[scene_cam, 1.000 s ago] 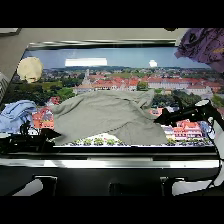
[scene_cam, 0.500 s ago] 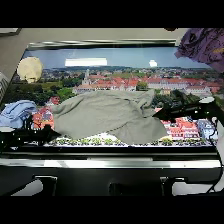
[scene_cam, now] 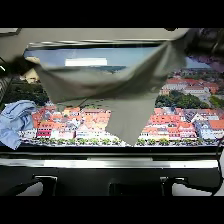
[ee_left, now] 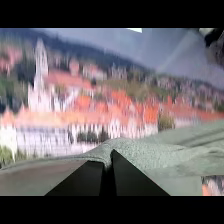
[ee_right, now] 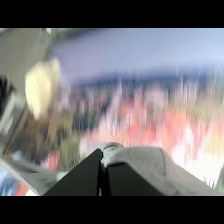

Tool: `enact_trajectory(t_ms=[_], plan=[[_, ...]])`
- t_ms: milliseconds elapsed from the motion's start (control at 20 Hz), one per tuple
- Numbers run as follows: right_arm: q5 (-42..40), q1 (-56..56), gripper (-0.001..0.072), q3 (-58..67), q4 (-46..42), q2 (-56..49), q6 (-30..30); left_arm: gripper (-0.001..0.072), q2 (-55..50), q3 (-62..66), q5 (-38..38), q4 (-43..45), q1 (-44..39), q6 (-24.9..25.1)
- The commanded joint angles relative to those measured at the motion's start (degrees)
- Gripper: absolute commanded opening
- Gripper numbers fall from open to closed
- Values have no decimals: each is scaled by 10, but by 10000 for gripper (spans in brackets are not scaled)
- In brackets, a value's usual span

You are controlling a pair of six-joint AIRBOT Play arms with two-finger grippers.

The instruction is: Fold the clothes and pants, and hang the long-sleeved shirts on hangers.

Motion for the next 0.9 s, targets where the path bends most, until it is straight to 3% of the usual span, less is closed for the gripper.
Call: enact_trajectory(t_ms=[0,150,350,450,600,750,850], plan=[[-124,13,29,189,-71,62,45,15,10,286,14,161,-18,-117],[-176,13,30,181,-189,202,45,15,84,368,10,311,-18,-177],[-174,13,30,181,-365,342,94,15,242,262,9,424,-18,-243],[-173,13,30,181,-411,373,123,15,290,227,7,447,-18,-263],[-156,13,30,181,-414,364,151,16,300,217,-18,454,-16,-269],[-61,13,31,180,-384,301,181,15,251,216,-70,442,-16,-268],[-8,13,31,143,-335,248,184,15,184,216,-118,418,-17,-239]])
